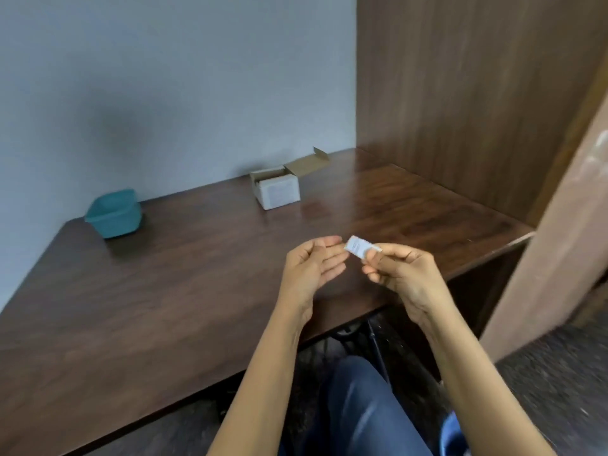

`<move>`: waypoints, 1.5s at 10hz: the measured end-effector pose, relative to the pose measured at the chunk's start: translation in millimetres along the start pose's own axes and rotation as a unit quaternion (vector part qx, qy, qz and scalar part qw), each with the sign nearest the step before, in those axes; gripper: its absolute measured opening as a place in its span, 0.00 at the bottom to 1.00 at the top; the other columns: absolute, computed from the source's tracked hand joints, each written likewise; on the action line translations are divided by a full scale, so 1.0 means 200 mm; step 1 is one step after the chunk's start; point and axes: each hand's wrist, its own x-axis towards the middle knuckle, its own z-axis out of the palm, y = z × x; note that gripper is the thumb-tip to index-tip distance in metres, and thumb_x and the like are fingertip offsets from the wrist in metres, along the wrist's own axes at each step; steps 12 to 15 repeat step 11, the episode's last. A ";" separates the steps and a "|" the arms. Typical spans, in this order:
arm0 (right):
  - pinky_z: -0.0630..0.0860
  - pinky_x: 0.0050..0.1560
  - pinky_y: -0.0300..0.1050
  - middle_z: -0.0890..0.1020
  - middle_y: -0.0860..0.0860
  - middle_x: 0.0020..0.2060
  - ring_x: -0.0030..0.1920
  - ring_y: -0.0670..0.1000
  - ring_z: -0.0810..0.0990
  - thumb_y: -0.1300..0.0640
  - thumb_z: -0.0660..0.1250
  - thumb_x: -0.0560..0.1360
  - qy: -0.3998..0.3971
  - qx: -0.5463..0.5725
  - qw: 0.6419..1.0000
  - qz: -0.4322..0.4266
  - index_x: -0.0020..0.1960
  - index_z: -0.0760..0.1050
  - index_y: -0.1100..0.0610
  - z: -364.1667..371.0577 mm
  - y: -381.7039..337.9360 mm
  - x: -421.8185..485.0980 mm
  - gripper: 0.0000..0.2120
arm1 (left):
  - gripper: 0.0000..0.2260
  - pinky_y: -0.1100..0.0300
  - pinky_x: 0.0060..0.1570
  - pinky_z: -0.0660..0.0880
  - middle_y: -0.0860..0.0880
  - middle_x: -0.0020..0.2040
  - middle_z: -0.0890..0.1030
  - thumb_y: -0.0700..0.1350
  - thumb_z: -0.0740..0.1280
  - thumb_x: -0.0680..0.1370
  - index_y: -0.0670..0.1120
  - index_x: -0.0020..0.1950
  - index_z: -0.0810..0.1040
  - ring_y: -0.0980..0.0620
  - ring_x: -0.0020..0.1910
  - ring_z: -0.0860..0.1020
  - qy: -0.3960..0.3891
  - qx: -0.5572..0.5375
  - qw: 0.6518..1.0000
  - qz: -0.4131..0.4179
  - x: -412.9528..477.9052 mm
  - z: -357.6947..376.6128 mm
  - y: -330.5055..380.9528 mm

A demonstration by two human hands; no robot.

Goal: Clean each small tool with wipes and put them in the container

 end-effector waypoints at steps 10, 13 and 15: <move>0.79 0.44 0.45 0.80 0.55 0.34 0.39 0.55 0.81 0.60 0.69 0.67 0.177 -0.519 0.770 0.326 0.31 0.76 0.56 -1.61 0.79 -0.39 0.07 | 0.07 0.60 0.52 0.79 0.52 0.43 0.85 0.43 0.64 0.80 0.46 0.49 0.82 0.59 0.42 0.83 -0.317 0.345 0.881 -0.063 -0.37 0.46 -0.86; 0.74 0.41 0.41 0.80 0.54 0.33 0.39 0.53 0.80 0.61 0.69 0.70 0.187 -0.497 0.799 0.281 0.35 0.79 0.59 -1.54 0.68 -0.32 0.05 | 0.08 0.62 0.51 0.78 0.53 0.43 0.85 0.42 0.63 0.80 0.46 0.50 0.83 0.59 0.42 0.83 -0.304 0.339 0.889 -0.043 -0.35 0.48 -0.78; 0.74 0.41 0.41 0.80 0.54 0.33 0.39 0.53 0.80 0.61 0.69 0.70 0.187 -0.497 0.799 0.281 0.35 0.79 0.59 -1.54 0.68 -0.32 0.05 | 0.08 0.62 0.51 0.78 0.53 0.43 0.85 0.42 0.63 0.80 0.46 0.50 0.83 0.59 0.42 0.83 -0.304 0.339 0.889 -0.043 -0.35 0.48 -0.78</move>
